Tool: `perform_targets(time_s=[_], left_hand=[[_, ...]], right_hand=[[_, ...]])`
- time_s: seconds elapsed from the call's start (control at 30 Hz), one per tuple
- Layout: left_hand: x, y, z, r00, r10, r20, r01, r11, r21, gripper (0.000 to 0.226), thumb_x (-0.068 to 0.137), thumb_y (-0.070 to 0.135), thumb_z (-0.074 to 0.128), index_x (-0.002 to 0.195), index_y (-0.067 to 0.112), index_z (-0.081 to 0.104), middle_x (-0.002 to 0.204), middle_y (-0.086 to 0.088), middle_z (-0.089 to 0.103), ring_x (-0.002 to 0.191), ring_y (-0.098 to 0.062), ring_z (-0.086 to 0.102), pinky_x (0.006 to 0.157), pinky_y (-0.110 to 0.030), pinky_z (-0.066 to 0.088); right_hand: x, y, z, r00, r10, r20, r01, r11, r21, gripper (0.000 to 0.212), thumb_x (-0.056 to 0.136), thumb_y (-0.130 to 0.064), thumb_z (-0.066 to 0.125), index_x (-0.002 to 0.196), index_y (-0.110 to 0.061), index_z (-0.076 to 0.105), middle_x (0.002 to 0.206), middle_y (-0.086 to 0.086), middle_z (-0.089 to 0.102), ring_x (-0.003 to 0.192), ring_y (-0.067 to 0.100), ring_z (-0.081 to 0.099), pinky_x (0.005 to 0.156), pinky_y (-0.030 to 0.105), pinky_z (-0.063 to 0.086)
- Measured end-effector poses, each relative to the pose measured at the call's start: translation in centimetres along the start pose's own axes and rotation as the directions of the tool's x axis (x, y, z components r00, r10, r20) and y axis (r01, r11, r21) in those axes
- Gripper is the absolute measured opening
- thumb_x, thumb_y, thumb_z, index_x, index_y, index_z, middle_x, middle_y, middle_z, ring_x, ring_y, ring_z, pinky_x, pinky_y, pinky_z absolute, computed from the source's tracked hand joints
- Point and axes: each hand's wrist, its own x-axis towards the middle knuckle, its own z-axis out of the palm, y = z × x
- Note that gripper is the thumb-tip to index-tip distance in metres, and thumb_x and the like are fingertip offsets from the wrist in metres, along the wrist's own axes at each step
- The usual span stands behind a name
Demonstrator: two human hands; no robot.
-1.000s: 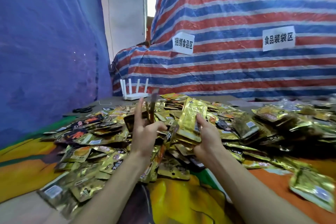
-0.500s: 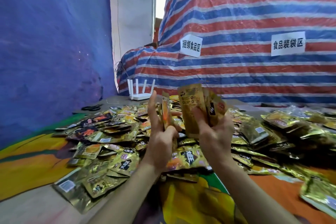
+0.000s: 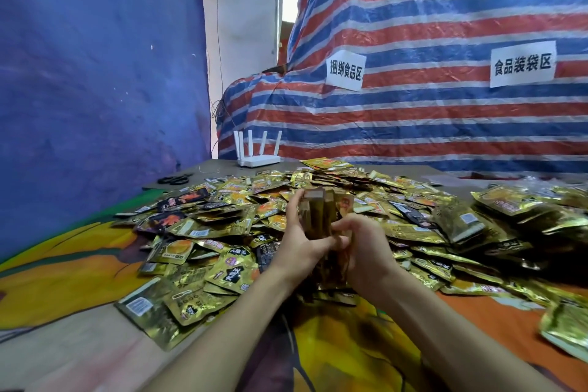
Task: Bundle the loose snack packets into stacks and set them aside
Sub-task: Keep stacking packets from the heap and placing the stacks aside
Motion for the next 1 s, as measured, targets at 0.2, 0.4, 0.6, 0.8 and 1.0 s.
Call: perform_targets(time_s=[0.2,0.4,0.6,0.8,1.0], left_hand=[[0.5,-0.6,-0.7,0.994,-0.108,-0.008,0.107,0.99,-0.092,0.081,0.06,0.013,0.067,0.132,0.035,0.041,0.092,-0.01,0.065,0.073,-0.019,0.069,0.064,-0.036,0.056],[0.1,-0.6,-0.8,0.999,-0.009,-0.037,0.007,0.998,-0.057,0.088,0.06,0.005,0.059,0.139,0.037,0.037,0.088,0.0,0.072,0.074,-0.016,0.071,0.062,-0.035,0.058],[-0.8,0.4,0.0,0.975,0.222,-0.006,-0.222,0.974,0.048,0.094,0.067,-0.005,0.059,0.141,0.049,0.035,0.11,-0.006,0.061,0.08,-0.007,0.068,0.063,-0.022,0.055],[-1.0,1.0,0.6,0.931,0.358,-0.068,-0.347,0.929,0.13,0.091,0.075,-0.017,0.074,0.144,0.026,0.034,0.096,0.01,0.056,0.072,0.003,0.058,0.064,-0.015,0.052],[-2.4,2.6,1.3,0.896,0.443,-0.015,-0.44,0.893,0.094,0.078,0.073,-0.003,0.059,0.137,0.034,0.035,0.093,-0.016,0.045,0.071,-0.013,0.052,0.063,-0.028,0.051]], right_hand=[[0.1,-0.4,-1.2,0.981,-0.106,-0.164,0.053,0.952,-0.303,0.015,0.086,0.011,0.05,0.087,0.002,0.062,0.081,0.027,0.057,0.076,0.039,0.06,0.07,0.047,0.052],[-0.2,-0.1,-1.3,0.96,-0.179,-0.214,0.078,0.908,-0.413,0.006,0.09,-0.002,0.066,0.085,-0.003,0.07,0.085,0.021,0.075,0.072,0.031,0.074,0.066,0.042,0.062],[-0.4,-0.5,-0.7,0.956,-0.191,-0.221,0.072,0.888,-0.455,0.012,0.093,-0.01,0.056,0.082,-0.008,0.061,0.077,0.011,0.058,0.072,0.024,0.057,0.064,0.033,0.047],[-0.9,-0.5,-1.4,0.845,-0.487,-0.22,0.237,0.711,-0.663,0.017,0.093,-0.013,0.062,0.104,-0.025,0.057,0.085,0.0,0.068,0.074,0.018,0.068,0.069,0.041,0.06],[0.0,-0.1,-3.3,0.8,-0.544,-0.255,-0.142,0.241,-0.96,0.043,0.081,-0.05,0.076,0.116,-0.028,0.063,0.109,-0.003,0.062,0.11,0.021,0.057,0.095,0.04,0.041]])
